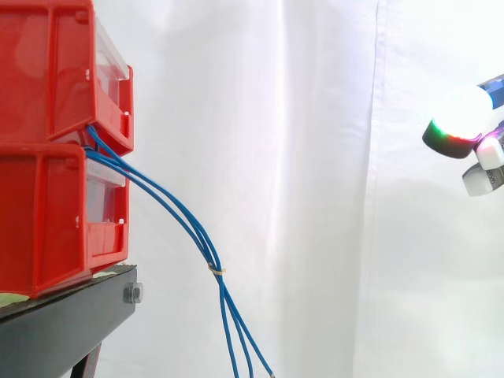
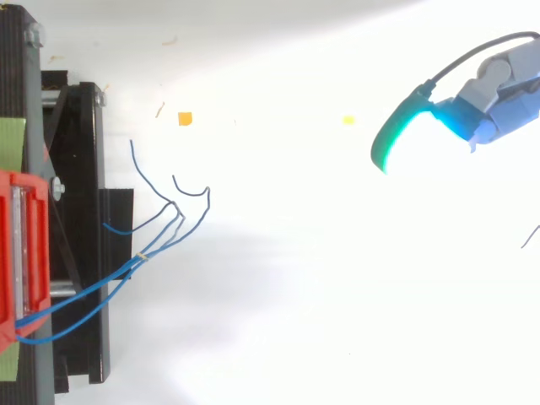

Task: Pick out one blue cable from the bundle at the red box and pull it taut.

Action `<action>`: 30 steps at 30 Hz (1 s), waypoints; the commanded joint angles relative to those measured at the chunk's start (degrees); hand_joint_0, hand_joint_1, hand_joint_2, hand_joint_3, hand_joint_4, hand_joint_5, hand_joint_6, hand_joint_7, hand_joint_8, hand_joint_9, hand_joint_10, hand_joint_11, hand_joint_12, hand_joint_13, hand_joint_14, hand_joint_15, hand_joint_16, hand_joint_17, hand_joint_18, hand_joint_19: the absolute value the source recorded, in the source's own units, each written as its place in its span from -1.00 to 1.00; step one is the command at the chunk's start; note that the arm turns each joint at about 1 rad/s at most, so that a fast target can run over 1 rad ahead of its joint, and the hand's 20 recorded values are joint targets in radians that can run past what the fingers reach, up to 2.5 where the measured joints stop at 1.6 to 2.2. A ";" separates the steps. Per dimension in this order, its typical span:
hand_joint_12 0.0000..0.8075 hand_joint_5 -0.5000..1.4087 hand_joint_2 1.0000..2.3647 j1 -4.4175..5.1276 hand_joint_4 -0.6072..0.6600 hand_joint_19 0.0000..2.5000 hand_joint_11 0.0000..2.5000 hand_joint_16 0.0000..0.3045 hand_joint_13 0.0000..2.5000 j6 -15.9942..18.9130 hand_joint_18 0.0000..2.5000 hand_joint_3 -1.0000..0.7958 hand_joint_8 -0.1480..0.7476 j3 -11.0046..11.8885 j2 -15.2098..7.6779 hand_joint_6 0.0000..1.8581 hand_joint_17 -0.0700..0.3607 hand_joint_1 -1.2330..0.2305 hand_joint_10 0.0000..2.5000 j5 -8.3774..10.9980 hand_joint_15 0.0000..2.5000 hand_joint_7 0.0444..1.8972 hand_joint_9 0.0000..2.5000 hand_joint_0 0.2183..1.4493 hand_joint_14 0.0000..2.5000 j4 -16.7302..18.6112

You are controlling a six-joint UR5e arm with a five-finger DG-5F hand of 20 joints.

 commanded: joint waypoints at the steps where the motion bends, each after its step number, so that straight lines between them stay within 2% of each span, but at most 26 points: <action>1: -0.04 -0.69 -1.00 0.02 0.36 -0.61 -1.00 -0.65 -0.66 -1.01 -0.66 -0.44 0.04 0.00 0.03 -0.46 -0.11 -0.09 -1.00 -0.04 -0.91 -0.37 -0.56 -0.50 -1.00 0.04; 6: -0.09 -0.67 -1.00 -0.25 0.37 -0.59 -1.00 -0.65 -0.62 -1.19 -0.67 -0.44 0.02 -0.09 -0.06 -0.46 -0.12 -0.13 -1.00 0.05 -0.89 -0.36 -0.50 -0.50 -1.00 -0.40; 12: -0.08 -0.67 -1.00 0.28 0.35 -0.60 -1.00 -0.65 -0.62 -3.65 -0.68 -0.44 0.01 0.00 -2.96 -0.46 -0.12 -0.14 -1.00 1.63 -0.89 -0.36 -0.52 -0.51 -1.00 1.01; 13: -0.08 -0.67 -1.00 0.63 0.35 -0.60 -1.00 -0.65 -0.62 -4.00 -0.68 -0.44 0.01 0.00 -3.14 -0.46 -0.12 -0.14 -1.00 2.51 -0.89 -0.36 -0.52 -0.51 -1.00 2.15; 17: -0.09 -0.67 -1.00 1.07 0.35 -0.59 -1.00 -0.66 -0.62 -5.58 -0.67 -0.44 0.00 0.00 -3.14 -0.46 -0.13 -0.15 -1.00 5.76 -0.88 -0.35 -0.51 -0.51 -1.00 4.70; 18: -0.09 -0.67 -1.00 1.33 0.35 -0.60 -1.00 -0.66 -0.62 -6.72 -0.67 -0.44 0.00 0.00 -3.84 -0.46 -0.13 -0.15 -1.00 6.90 -0.88 -0.35 -0.50 -0.51 -1.00 5.41; 21: -0.09 -0.67 -1.00 1.69 0.35 -0.59 -1.00 -0.66 -0.61 -8.66 -0.68 -0.44 0.01 0.00 -5.25 -0.46 -0.13 -0.15 -1.00 8.13 -0.88 -0.35 -0.49 -0.50 -1.00 6.55; 22: -0.09 -0.67 -1.00 1.86 0.35 -0.60 -0.99 -0.66 -0.60 -8.83 -0.67 -0.44 0.01 0.09 -7.09 -0.46 -0.13 -0.15 -1.00 8.40 -0.87 -0.35 -0.48 -0.49 -0.99 8.13; 23: -0.10 -0.67 -1.00 1.86 0.35 -0.59 -1.00 -0.66 -0.59 -8.83 -0.67 -0.44 0.00 0.26 -7.88 -0.46 -0.14 -0.15 -1.00 8.57 -0.87 -0.35 -0.48 -0.49 -0.99 9.18; 30: -0.10 -0.66 -1.00 2.39 0.37 -0.59 -0.98 -0.67 -0.57 -9.01 -0.66 -0.43 0.01 1.85 -11.93 -0.46 -0.15 -0.15 -1.00 9.54 -0.86 -0.34 -0.44 -0.48 -0.99 12.35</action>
